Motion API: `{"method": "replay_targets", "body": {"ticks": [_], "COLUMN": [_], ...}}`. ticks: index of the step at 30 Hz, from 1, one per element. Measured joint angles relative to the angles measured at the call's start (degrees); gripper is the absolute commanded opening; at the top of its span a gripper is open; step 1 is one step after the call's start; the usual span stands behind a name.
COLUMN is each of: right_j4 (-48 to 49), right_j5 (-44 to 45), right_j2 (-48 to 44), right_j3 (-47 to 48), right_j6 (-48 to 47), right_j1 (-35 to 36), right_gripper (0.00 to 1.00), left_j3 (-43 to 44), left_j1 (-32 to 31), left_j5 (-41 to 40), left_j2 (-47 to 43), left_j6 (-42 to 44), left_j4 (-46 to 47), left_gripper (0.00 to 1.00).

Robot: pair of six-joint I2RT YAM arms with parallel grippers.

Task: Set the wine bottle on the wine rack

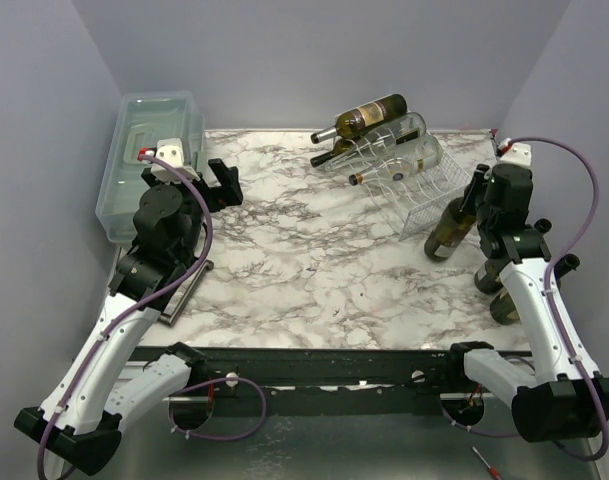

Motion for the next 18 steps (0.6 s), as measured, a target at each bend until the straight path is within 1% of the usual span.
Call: {"method": "replay_targets", "body": {"ticks": [3,8,13,16,18], "right_j4": [0.0,-0.3,-0.1,0.6,2.0], "right_j5": [-5.6,-15.3,-28.4,-35.7,-38.7], "right_j2": [-0.5,-0.3,-0.2,0.9,2.5], "right_j3": [0.0,1.4,2.1,2.1,2.1], "right_j6": [-2.2,-7.1,-11.6,-13.2,-13.4], "right_j1": [2.1,8.3,13.6,17.3,20.2], "right_gripper": [0.01,0.01,0.01,0.01,0.01], "left_j3": [0.0,0.0,0.0,0.0,0.0], "left_j1": [0.0,0.0,0.0,0.0,0.0], "left_j5": [-0.1,-0.1,-0.1,-0.1,-0.2], "left_j2": [-0.2,-0.3,-0.4,-0.5,-0.6], "left_j6": [0.1,0.1,0.1,0.1,0.1], "left_j4": [0.0,0.0,0.1,0.1,0.1], "left_gripper": [0.99,0.99,0.99,0.99,0.99]}}
